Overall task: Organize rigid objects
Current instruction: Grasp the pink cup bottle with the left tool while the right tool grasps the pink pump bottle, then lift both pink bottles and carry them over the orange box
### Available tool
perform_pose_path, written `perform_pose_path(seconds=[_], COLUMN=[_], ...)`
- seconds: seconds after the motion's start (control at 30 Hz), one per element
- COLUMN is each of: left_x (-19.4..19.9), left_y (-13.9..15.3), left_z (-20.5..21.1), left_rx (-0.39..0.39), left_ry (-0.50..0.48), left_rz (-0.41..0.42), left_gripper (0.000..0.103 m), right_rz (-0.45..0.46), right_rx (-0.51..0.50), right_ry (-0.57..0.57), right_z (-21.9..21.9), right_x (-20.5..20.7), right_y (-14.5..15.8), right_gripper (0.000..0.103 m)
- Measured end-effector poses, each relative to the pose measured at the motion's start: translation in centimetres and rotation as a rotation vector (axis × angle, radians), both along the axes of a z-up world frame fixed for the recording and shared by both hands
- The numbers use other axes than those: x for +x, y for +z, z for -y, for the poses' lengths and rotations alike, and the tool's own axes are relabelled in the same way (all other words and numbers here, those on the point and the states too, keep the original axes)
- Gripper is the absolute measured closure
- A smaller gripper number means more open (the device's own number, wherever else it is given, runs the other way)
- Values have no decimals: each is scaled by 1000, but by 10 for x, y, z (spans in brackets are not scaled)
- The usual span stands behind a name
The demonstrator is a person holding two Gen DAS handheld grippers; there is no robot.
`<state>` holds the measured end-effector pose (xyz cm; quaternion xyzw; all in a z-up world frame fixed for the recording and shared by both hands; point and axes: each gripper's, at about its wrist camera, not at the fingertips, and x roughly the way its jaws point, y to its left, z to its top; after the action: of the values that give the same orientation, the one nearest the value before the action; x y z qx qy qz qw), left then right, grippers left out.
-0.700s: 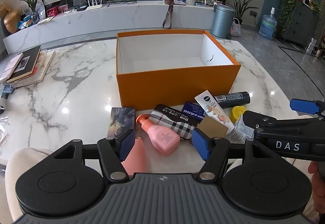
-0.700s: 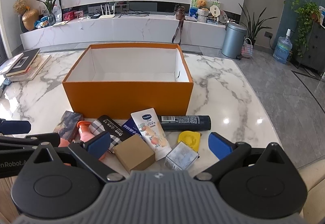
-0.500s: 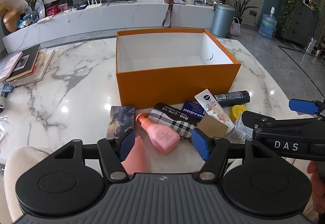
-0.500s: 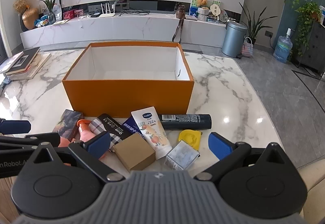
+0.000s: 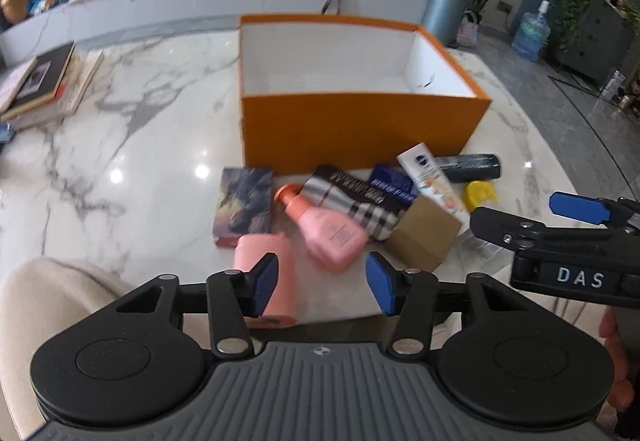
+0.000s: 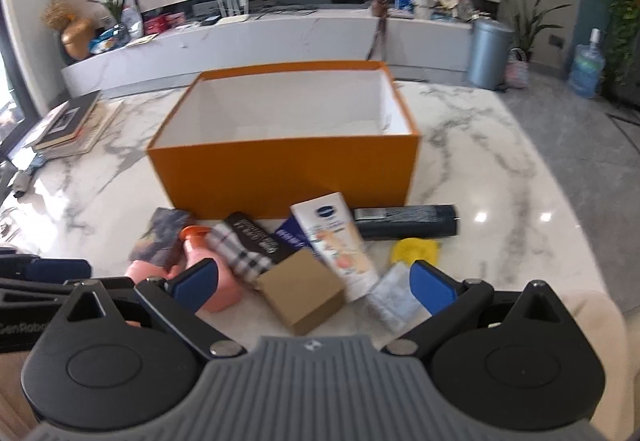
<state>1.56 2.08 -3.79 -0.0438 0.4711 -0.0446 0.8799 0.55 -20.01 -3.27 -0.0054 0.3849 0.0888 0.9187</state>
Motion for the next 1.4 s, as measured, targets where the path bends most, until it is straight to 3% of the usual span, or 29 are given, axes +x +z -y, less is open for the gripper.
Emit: perform_pose_path(seconds=[0.03, 0.17, 0.23, 0.3, 0.47, 0.7, 0.83, 1.03, 1.4], left_x=[2, 14, 22, 30, 52, 74, 81, 80, 78], left_y=[-3, -17, -26, -35, -53, -77, -83, -70, -40], left_z=[-5, -27, -34, -38, -35, -32, -36, -49, -85], left_rx=[-7, -31, -35, -37, 11, 15, -2, -25, -23], left_ry=[15, 69, 63, 57, 13, -28, -32, -31, 68], left_rz=[-18, -100, -136, -169, -222, -333, -359, -366, -271], left_gripper=[44, 44, 43, 42, 33, 33, 41, 41, 41], right_rz=[-6, -53, -69, -93, -150, -249, -296, -342, -362], right_rx=[2, 42, 45, 65, 83, 67, 55, 32, -68], right_ry=[19, 116, 163, 202, 236, 318, 351, 421, 497], right_z=[-3, -16, -25, -31, -45, -69, -81, -100, -128], right_x=[1, 12, 18, 27, 54, 86, 102, 122, 133], right_y=[-1, -11, -16, -20, -30, -47, -58, -70, -88], right_gripper=[15, 30, 44, 48, 51, 56, 60, 64, 65])
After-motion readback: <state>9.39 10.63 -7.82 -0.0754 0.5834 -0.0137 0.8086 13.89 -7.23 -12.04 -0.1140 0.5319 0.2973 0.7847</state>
